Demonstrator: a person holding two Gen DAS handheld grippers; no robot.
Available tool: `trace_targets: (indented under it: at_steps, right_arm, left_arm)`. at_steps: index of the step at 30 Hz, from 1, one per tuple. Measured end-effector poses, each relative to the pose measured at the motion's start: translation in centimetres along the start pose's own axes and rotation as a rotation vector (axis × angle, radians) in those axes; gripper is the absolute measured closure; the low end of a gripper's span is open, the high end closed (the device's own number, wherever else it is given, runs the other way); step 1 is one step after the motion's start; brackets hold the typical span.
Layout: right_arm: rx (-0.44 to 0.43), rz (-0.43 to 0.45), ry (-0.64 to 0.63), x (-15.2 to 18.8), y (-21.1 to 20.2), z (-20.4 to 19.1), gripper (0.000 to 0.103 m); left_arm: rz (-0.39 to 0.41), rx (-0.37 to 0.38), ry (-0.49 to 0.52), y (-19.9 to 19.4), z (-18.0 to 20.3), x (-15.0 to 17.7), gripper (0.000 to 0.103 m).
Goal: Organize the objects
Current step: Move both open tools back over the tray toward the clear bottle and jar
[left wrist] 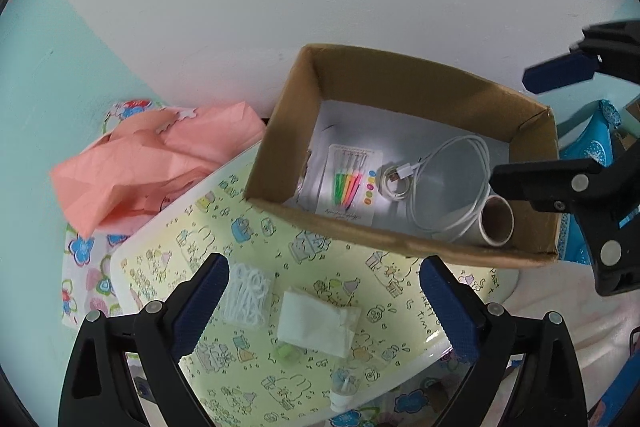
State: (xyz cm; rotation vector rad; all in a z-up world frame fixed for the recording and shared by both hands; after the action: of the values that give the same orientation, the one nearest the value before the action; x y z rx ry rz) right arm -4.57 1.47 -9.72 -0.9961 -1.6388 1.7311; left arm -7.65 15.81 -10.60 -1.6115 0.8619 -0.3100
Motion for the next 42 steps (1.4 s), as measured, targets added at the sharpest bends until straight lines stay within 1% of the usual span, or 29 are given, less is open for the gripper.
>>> trace_targets:
  at_steps: [5,10,15,20,26,30,37,42]
  right_arm:
    - [-0.019,-0.011,0.016,1.0,0.2,-1.1,0.018]
    - [-0.033,-0.003,0.011,1.9,0.1,-2.9,0.017]
    - [-0.068,-0.021,0.009,2.6,0.8,-5.1,0.017]
    - [-0.082,-0.022,-0.003,3.0,1.1,-7.3,0.016]
    - [-0.085,-0.019,-0.022,3.3,1.5,-9.9,0.016]
    - [-0.083,-0.022,-0.027,3.4,1.8,-10.8,0.016]
    - [-0.067,-0.017,-0.058,3.6,2.0,-12.7,0.016]
    - [-0.076,-0.018,-0.082,3.8,2.4,-14.3,0.016]
  left_arm:
    - [-0.005,0.014,-0.040,-0.4,-0.6,1.5,0.005]
    - [-0.025,0.022,-0.065,-0.6,-1.1,3.6,0.005]
    - [-0.047,-0.046,-0.090,-0.5,-2.7,5.7,0.003]
    - [-0.052,-0.049,-0.131,-0.6,-4.0,7.7,0.003]
    - [-0.058,-0.054,-0.153,-0.4,-4.9,10.1,0.003]
    - [-0.062,-0.059,-0.154,-0.3,-5.4,11.5,0.003]
    - [-0.057,-0.038,-0.186,0.3,-6.2,13.6,0.003]
    - [-0.053,-0.022,-0.192,0.8,-6.0,14.7,0.003]
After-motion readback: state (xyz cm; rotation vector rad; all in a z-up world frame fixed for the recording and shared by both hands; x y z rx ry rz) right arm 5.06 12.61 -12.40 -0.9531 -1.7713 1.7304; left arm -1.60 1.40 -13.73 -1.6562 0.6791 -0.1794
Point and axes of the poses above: each gripper's, at about its wrist camera, not at the fingertips, and y roughly the way its jaws point, z to its right, x to its underside, the point moved 8 cm from there along y, roughly the way its jaws point, and after that the axes turned 1 degree about -z, right-handed, at the moved point
